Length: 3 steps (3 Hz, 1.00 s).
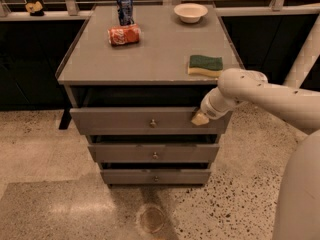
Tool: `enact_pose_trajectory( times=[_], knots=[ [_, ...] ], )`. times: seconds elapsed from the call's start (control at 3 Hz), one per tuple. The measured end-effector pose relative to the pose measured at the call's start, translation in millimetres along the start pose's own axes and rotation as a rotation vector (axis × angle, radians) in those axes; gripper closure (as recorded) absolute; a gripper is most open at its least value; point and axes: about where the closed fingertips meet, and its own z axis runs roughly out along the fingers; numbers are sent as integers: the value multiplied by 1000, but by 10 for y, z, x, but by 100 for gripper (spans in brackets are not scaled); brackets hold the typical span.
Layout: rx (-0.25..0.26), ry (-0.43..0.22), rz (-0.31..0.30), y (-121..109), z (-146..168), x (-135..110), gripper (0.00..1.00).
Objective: Open top drawer
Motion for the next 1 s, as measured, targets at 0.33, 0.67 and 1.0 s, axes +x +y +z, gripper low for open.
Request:
enact_pose_trajectory(
  times=[0.33,0.67,1.0],
  knots=[
    [0,0,0,-5,-21,-10,100],
    [1,-4,-4,47,-18,47,100],
    [1,-4,-4,41,-41,35,100]
  ],
)
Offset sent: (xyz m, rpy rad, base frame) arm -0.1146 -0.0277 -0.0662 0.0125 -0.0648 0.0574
